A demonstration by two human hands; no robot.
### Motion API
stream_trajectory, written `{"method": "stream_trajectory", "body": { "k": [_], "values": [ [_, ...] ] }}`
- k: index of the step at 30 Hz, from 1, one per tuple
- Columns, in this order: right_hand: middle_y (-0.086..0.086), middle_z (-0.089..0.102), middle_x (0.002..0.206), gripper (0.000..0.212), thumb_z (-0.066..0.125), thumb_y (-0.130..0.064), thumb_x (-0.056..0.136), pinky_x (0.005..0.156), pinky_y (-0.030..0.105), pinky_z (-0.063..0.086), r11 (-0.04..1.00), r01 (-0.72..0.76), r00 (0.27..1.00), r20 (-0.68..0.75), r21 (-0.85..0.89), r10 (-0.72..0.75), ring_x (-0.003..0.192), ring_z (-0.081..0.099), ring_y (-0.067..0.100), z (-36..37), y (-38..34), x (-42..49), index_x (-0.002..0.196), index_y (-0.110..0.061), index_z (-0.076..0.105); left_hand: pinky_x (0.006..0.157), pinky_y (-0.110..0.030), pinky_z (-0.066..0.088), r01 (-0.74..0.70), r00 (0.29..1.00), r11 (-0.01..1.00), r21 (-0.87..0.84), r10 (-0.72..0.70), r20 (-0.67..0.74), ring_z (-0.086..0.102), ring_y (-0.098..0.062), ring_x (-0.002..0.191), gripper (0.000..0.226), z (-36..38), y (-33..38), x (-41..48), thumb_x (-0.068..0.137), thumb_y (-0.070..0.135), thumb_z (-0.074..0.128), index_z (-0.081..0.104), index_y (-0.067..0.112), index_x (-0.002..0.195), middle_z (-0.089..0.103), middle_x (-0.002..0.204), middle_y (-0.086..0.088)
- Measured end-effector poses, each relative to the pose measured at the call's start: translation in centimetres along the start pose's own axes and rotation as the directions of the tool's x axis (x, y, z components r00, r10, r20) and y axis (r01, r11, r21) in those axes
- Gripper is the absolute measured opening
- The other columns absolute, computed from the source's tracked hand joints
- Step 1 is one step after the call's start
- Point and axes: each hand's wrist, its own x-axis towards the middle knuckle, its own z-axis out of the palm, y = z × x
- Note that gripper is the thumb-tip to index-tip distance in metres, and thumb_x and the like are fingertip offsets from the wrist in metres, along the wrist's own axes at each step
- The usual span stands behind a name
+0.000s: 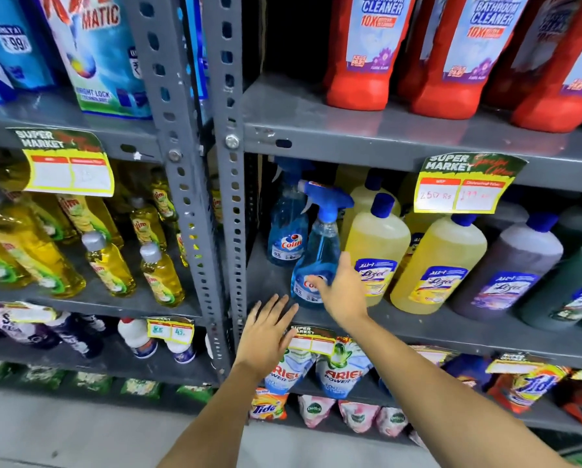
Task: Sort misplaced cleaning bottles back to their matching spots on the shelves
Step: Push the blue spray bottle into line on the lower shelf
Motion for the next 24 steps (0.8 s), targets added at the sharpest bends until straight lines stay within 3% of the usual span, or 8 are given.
{"method": "stream_trajectory", "body": {
  "k": [3,7,12,16,21,24],
  "values": [
    [0.015,0.069,0.106,0.048,0.076,-0.023,0.082,0.071,0.038,0.051,1.000,-0.003,1.000,0.017,0.013,0.002,0.097,0.066,0.035,0.9,-1.1,1.0,0.108,-0.010,0.038,0.113,-0.043,0.017,-0.011,1.000,1.000,0.000,0.011,0.004,0.039,-0.025,0.137,0.050,0.1,-0.2,0.0,0.099,0.043,0.031,0.049,0.022,0.142,0.049,0.145,-0.004],
    [0.010,0.070,0.114,0.047,0.076,-0.022,0.083,0.080,0.039,0.055,0.996,0.017,0.990,0.141,0.091,-0.030,0.103,0.067,0.030,1.2,-1.5,2.6,0.112,-0.011,0.041,0.112,-0.044,0.019,-0.012,1.000,1.000,0.004,0.012,0.000,0.040,-0.025,0.136,0.049,0.0,-0.1,0.1,0.100,0.041,0.030,0.051,0.022,0.140,0.050,0.144,-0.004],
    [0.006,0.066,0.124,0.049,0.074,-0.016,0.084,0.089,0.033,0.052,0.989,0.025,0.969,0.240,0.144,-0.059,0.112,0.064,0.023,1.0,-1.5,3.7,0.121,-0.013,0.042,0.111,-0.046,0.022,-0.009,1.000,1.000,0.022,0.009,-0.004,0.042,-0.026,0.134,0.049,-0.2,0.2,0.0,0.099,0.041,0.031,0.053,0.021,0.139,0.052,0.142,-0.005],
    [0.006,0.065,0.126,0.049,0.073,-0.015,0.084,0.094,0.041,0.053,0.989,0.020,0.965,0.255,0.147,-0.057,0.113,0.063,0.024,1.0,-1.3,3.8,0.121,-0.016,0.041,0.110,-0.047,0.021,-0.002,1.000,0.999,0.044,0.001,0.018,0.043,-0.026,0.134,0.050,-0.3,0.3,-0.1,0.098,0.040,0.031,0.053,0.020,0.138,0.053,0.142,-0.004],
    [0.004,0.066,0.127,0.050,0.074,-0.016,0.084,0.092,0.035,0.053,0.987,0.009,0.956,0.288,0.162,-0.056,0.114,0.063,0.020,0.9,-1.4,3.7,0.121,-0.018,0.040,0.109,-0.048,0.021,0.030,0.999,0.998,0.051,-0.031,0.030,0.044,-0.027,0.133,0.051,-0.1,0.8,-0.4,0.098,0.039,0.030,0.052,0.019,0.140,0.052,0.143,-0.004],
    [0.005,0.066,0.126,0.051,0.075,-0.018,0.084,0.094,0.041,0.054,0.989,0.004,0.959,0.279,0.151,-0.046,0.114,0.064,0.023,0.9,-1.5,3.7,0.121,-0.018,0.040,0.109,-0.048,0.021,0.030,0.999,0.998,0.049,-0.031,0.032,0.043,-0.027,0.134,0.051,-0.1,0.8,-0.5,0.098,0.038,0.029,0.051,0.019,0.140,0.051,0.144,-0.004]
  ]
}}
